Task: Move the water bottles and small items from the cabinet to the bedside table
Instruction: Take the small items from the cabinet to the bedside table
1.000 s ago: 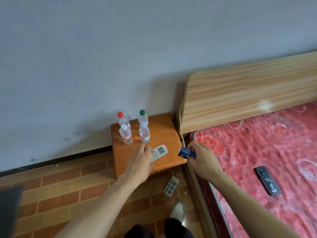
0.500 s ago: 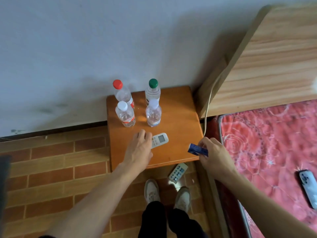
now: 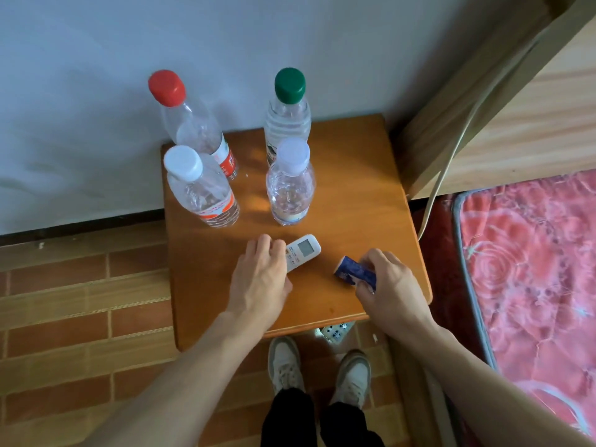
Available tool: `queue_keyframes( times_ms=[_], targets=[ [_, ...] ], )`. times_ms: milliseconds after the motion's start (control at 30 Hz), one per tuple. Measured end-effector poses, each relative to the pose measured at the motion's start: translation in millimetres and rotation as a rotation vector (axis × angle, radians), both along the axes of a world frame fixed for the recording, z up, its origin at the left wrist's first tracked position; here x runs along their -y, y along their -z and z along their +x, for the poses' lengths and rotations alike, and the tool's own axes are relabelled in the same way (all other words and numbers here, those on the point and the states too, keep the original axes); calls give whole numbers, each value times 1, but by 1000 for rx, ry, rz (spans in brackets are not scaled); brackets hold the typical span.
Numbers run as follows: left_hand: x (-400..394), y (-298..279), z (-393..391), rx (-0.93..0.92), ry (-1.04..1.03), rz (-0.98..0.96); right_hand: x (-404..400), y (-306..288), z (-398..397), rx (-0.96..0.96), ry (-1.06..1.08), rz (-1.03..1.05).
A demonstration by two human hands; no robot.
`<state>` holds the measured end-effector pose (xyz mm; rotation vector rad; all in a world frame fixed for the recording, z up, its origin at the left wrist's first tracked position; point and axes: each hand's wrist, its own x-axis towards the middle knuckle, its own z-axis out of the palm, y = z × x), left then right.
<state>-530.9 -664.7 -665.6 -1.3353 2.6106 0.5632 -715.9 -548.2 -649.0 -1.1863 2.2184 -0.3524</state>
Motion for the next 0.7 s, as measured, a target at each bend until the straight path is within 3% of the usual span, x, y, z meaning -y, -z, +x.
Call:
queue_keyframes(
  times_ms=[700],
  targets=[
    [1,-27,5,39,51,8,24,-16,-28,-67,-19,53]
  ],
)
